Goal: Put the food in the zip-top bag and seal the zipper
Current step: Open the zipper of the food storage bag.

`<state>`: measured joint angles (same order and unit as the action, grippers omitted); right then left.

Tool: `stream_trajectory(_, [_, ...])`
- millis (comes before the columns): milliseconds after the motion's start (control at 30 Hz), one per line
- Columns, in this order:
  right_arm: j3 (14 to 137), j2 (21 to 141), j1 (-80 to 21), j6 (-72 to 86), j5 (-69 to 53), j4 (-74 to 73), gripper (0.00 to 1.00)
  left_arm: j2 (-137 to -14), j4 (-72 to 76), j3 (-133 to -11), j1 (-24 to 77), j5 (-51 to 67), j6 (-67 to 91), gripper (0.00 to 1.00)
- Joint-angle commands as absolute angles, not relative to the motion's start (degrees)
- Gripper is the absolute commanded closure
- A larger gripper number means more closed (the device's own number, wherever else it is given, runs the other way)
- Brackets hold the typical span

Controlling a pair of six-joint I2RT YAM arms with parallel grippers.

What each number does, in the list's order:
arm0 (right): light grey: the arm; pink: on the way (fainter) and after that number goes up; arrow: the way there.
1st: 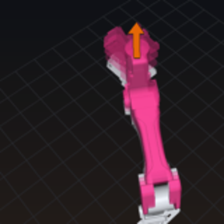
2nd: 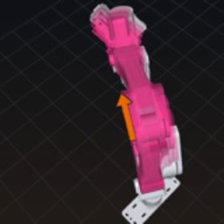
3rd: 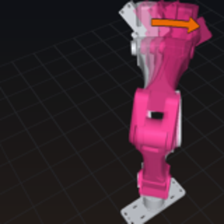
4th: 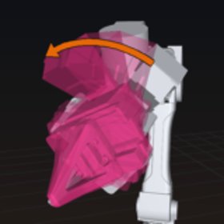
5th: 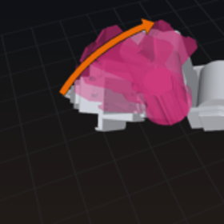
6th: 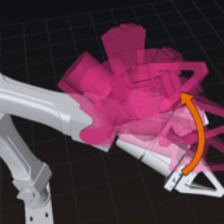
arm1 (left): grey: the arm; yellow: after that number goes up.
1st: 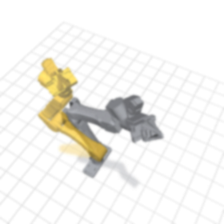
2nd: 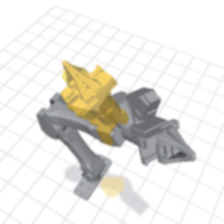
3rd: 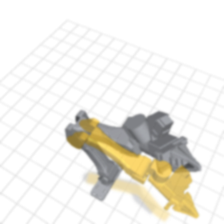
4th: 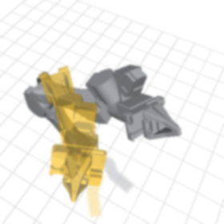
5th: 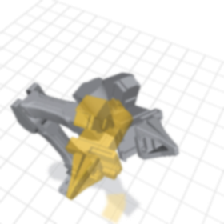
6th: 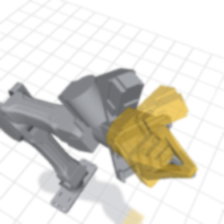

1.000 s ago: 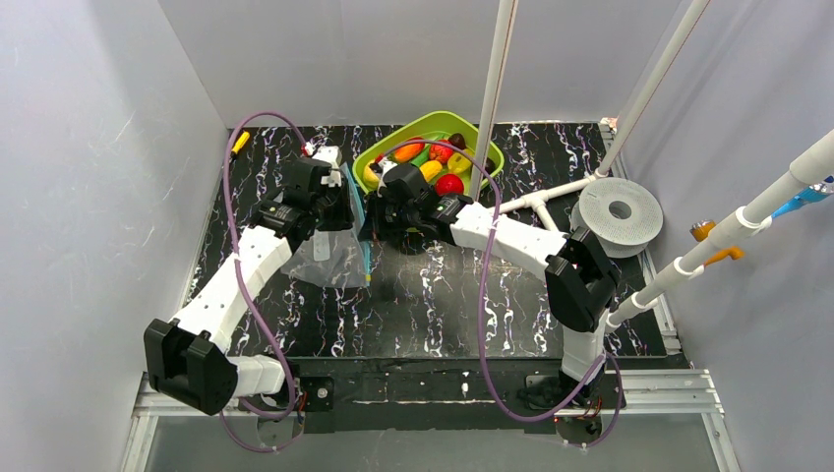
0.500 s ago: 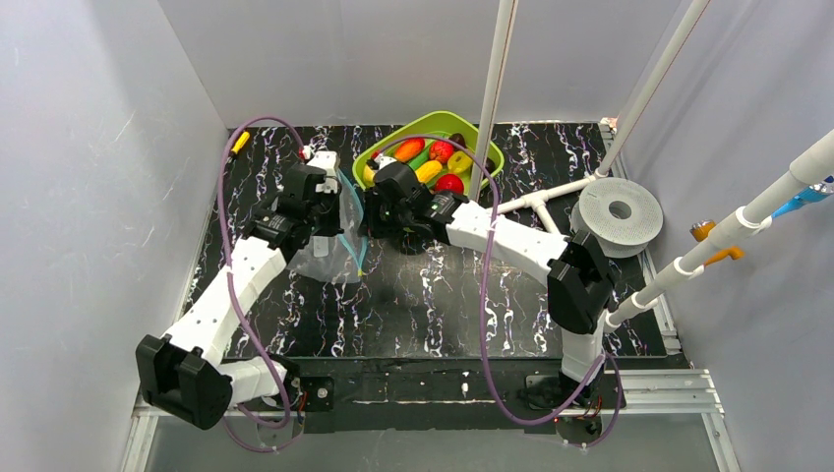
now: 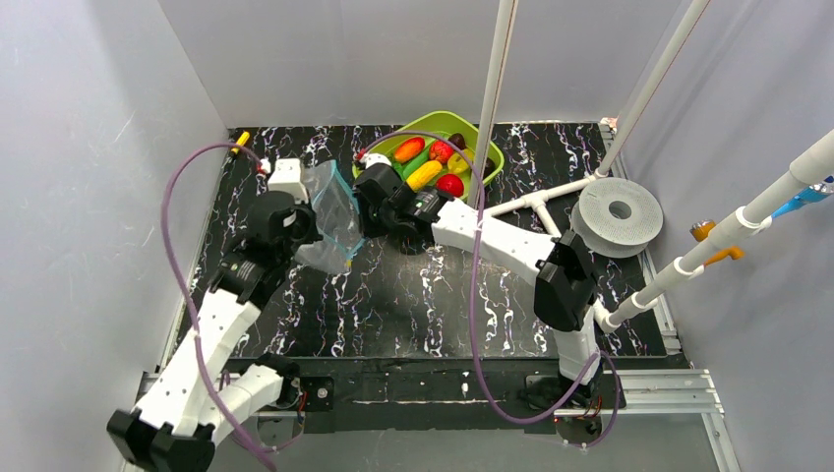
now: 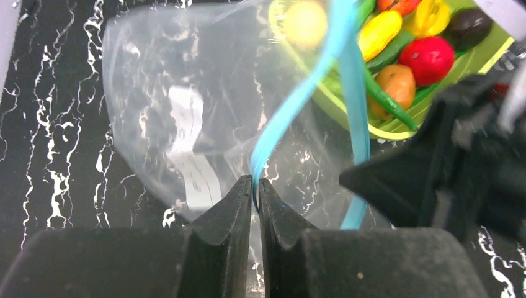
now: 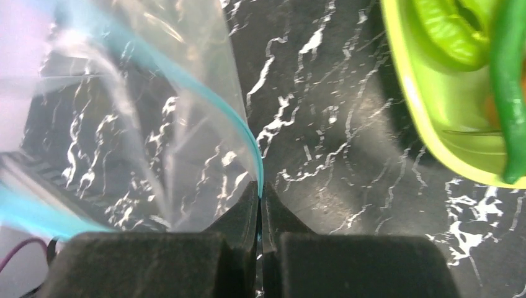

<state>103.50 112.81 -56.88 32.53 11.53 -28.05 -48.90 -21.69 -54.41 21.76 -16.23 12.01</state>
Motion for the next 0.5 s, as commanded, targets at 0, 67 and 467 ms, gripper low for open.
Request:
stream_trajectory(0, [106.13, 108.08, -59.32, 30.54, 9.33, -24.23, 0.99, -55.81, -24.58, -57.85, 21.88, -17.96, 12.94, 0.9])
stream_trajectory(67, [106.05, 107.85, -59.33, 31.04, 8.3, -23.74, 0.99, -56.91, -25.67, -58.49, 21.89, -19.19, 13.05, 0.88])
stream_trajectory(467, [104.11, 107.15, -59.33, 32.15, 4.9, -21.54, 0.99, -55.7, -25.2, -57.9, 21.93, -18.81, 12.53, 0.82])
